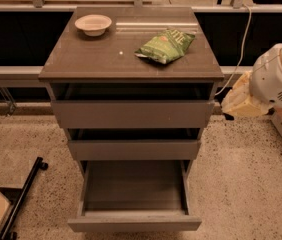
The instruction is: Close bottom drawer
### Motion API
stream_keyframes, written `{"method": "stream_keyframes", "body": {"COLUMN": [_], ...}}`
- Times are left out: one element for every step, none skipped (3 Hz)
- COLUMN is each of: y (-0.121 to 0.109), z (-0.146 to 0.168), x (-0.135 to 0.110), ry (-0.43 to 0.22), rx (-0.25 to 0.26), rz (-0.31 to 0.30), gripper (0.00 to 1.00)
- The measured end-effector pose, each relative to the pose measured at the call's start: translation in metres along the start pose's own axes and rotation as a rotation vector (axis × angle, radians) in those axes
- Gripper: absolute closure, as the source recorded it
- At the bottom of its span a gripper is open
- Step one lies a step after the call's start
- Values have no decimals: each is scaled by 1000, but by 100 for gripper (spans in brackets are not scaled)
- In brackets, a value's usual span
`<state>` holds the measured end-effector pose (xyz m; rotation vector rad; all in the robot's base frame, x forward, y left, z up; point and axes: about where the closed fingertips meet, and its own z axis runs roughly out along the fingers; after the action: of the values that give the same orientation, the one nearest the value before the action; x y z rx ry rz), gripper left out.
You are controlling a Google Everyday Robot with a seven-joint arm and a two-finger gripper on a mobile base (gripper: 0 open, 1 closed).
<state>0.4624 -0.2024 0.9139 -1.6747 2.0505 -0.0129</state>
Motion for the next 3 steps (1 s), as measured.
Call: {"method": "stream_keyframes", "body": {"y": [18,33,40], "z": [38,82,124], "x": [-6,1,17], "ry": [-31,-86,-156], "rx": [-54,-92,-120], "rz": [29,74,132], "gripper": [100,100,100]}}
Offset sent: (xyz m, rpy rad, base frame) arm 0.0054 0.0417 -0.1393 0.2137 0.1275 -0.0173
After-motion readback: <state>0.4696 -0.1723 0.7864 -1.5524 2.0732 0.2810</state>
